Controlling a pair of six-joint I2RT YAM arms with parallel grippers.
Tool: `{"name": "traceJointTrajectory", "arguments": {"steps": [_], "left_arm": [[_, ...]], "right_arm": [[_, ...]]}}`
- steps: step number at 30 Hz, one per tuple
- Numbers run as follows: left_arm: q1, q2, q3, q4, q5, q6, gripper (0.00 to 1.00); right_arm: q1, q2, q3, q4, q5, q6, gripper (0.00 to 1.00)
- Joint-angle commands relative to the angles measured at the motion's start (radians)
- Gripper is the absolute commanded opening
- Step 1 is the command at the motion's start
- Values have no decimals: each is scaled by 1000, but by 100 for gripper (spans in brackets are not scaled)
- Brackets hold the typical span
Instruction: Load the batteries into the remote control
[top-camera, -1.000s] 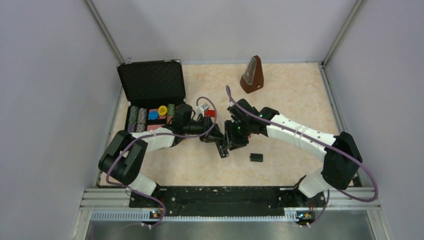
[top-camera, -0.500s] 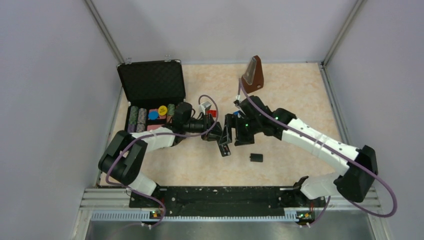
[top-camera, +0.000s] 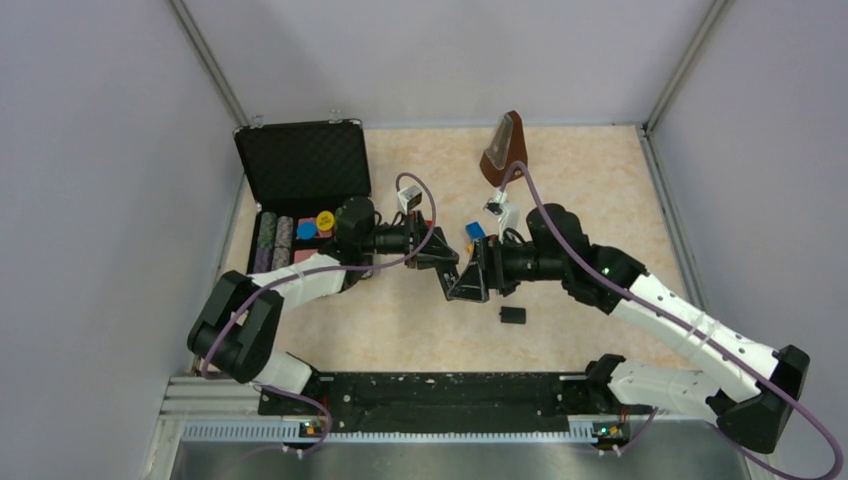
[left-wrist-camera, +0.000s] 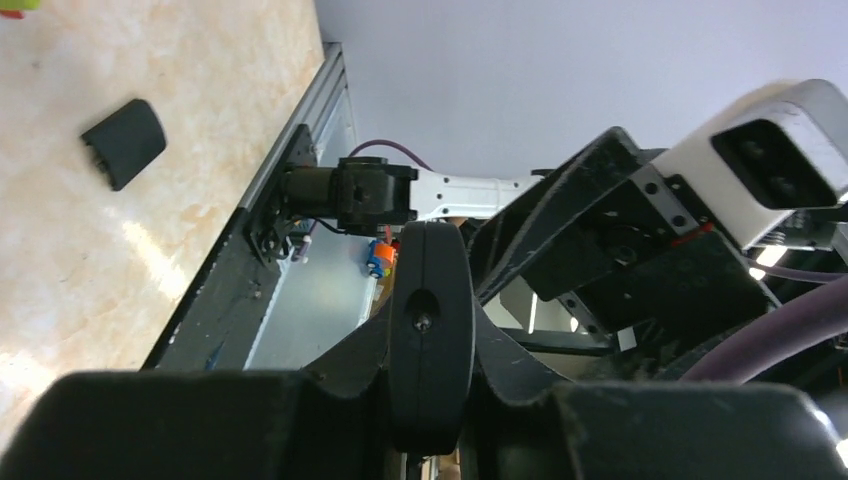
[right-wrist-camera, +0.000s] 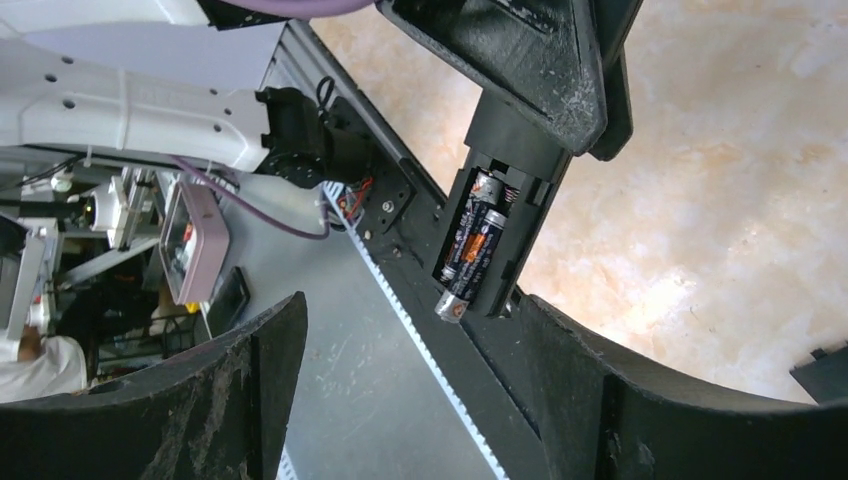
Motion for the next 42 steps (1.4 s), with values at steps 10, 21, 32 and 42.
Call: {"name": "traceJointTrajectory", "arguments": {"steps": [10,21,32,42], "left_arm": [[-7,-133,49,61,40,-42,0],[-7,-152,46,24,49,-17,0],[-7,-170,53,20,60,-17,0],[-7,-181,51,-26,55,17,0]], "right_arm": [[-12,-40,-126,205,-155,65,73],[-13,-66,-153,264,-212,54,71],[-19,-121,-108,153,-119,-79,65],[-19,-102,-124,247,-103,-9,53]]}}
